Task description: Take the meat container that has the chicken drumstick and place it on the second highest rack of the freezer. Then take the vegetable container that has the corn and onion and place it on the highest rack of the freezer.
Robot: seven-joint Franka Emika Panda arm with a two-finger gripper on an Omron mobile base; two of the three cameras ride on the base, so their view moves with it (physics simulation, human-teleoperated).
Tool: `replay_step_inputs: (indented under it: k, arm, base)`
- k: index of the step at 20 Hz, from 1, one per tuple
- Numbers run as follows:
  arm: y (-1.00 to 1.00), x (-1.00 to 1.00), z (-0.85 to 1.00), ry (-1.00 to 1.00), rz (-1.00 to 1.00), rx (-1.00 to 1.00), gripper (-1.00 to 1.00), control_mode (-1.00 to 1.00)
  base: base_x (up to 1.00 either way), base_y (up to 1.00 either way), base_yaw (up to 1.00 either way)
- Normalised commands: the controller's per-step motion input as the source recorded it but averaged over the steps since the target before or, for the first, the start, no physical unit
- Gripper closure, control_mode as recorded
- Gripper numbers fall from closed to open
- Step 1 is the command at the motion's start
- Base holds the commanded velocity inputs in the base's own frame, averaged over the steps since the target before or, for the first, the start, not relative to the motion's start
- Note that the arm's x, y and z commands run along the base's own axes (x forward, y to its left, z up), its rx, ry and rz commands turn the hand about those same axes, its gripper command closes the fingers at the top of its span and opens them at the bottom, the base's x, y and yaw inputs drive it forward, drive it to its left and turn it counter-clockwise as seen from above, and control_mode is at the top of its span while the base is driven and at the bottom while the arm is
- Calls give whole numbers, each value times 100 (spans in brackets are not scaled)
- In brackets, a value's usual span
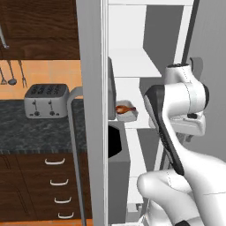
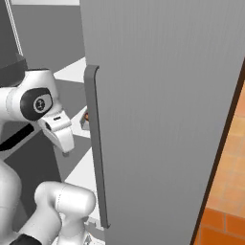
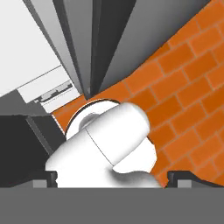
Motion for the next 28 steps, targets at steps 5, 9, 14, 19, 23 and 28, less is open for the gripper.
replay_step_inputs:
  k: [5,9,14,19,23,28]
  arm:
    - [-1,-8,-1,-4,14,7,-100,100]
    - [0,0,0,0,0,0,-100,100]
    - [0,0,0,0,0,0,-100,100]
    - [0,0,0,0,0,0,-100,100]
    - [0,0,0,0,0,0,-100,100]
    - [0,0,0,0,0,0,-100,100]
  base:
    - [-20,0,1]
    - [-100,-11,24]
    - [-45,-10,83]
    - [-22,0,97]
    - [-1,13,100]
    - [9,54,87]
